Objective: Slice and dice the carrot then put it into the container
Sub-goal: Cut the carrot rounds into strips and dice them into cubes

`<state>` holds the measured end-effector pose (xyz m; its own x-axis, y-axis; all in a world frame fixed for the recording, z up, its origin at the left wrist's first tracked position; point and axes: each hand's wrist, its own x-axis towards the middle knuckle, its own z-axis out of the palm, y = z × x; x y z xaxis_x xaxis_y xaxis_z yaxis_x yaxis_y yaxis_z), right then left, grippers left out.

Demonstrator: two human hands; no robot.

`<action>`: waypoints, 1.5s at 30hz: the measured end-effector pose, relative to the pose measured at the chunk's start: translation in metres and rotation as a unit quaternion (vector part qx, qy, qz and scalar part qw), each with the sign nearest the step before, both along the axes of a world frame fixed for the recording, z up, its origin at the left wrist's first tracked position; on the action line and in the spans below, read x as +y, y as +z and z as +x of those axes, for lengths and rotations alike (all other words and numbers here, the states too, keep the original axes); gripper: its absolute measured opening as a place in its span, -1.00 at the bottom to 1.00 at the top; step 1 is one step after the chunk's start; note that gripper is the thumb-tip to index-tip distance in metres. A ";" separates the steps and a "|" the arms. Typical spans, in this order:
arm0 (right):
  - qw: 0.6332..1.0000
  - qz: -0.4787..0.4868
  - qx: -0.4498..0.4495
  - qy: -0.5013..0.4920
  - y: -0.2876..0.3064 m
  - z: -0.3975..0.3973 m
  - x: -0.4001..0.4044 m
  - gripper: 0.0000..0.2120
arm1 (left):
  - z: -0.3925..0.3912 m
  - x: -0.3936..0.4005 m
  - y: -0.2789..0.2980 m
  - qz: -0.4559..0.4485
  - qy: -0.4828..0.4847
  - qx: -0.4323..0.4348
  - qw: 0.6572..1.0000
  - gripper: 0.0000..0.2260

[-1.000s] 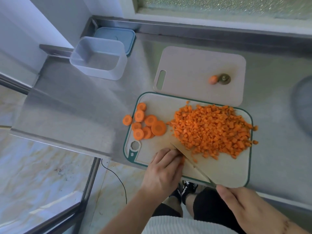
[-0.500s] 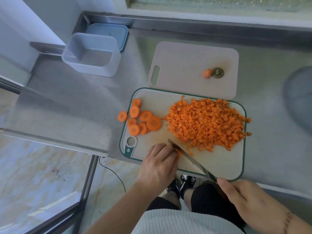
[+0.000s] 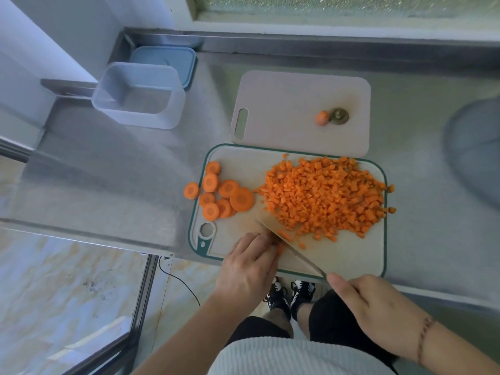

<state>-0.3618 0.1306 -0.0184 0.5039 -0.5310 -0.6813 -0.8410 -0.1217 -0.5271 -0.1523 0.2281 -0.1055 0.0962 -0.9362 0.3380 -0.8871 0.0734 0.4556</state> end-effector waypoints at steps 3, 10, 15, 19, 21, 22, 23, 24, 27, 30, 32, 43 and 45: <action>1.000 0.018 0.005 -0.009 0.006 -0.012 0.004 -0.42 | 0.000 0.002 -0.004 -0.009 0.002 0.001 1.000 -0.95; 0.997 -0.003 0.072 0.020 0.005 -0.004 0.012 -0.38 | -0.002 0.002 -0.007 -0.024 0.011 0.031 0.999 -0.91; 0.999 -0.019 0.024 0.029 -0.001 0.011 0.013 -0.39 | -0.001 0.007 -0.005 -0.012 0.002 0.027 1.000 -0.88; 1.000 0.015 0.007 -0.005 0.012 -0.004 0.012 -0.45 | 0.000 0.010 -0.006 -0.005 0.007 0.013 1.000 -0.94; 0.999 0.031 0.022 -0.008 0.014 -0.010 0.014 -0.45 | 0.000 0.010 -0.007 -0.008 0.010 0.023 1.000 -0.97; 0.999 0.033 0.034 -0.007 0.013 -0.011 0.014 -0.45 | 0.000 0.011 -0.007 -0.010 0.009 0.030 0.999 -0.96; 0.998 0.034 0.046 -0.004 0.011 -0.010 0.015 -0.44 | 0.000 0.011 -0.006 -0.012 0.009 0.036 0.999 -0.96; 0.998 0.031 0.053 -0.002 0.009 -0.008 0.015 -0.43 | -0.001 0.010 -0.006 -0.014 0.009 0.040 0.999 -0.96; 0.999 0.011 0.045 0.008 0.000 0.005 0.015 -0.41 | -0.002 0.010 -0.006 -0.018 0.012 0.049 0.999 -0.96; 1.000 0.014 0.011 0.021 -0.006 0.020 0.014 -0.41 | -0.001 0.010 -0.006 -0.015 0.015 0.069 0.997 -0.91; 1.000 0.021 -0.003 0.014 -0.003 0.021 0.013 -0.40 | 0.001 0.011 -0.007 -0.012 0.011 0.071 0.997 -0.92; 0.995 0.072 0.064 -0.033 0.018 0.003 0.019 -0.38 | 0.004 0.012 -0.010 -0.031 0.005 0.059 0.998 -0.90; 0.996 0.056 0.067 -0.018 0.010 0.004 0.020 -0.39 | 0.003 0.012 -0.011 -0.030 0.007 0.059 0.998 -0.91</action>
<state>-0.3576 0.1509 -0.0080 0.3875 -0.4640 -0.7966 -0.9071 -0.0379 -0.4192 -0.1489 0.2398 -0.1164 0.1521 -0.9132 0.3780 -0.8285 0.0907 0.5525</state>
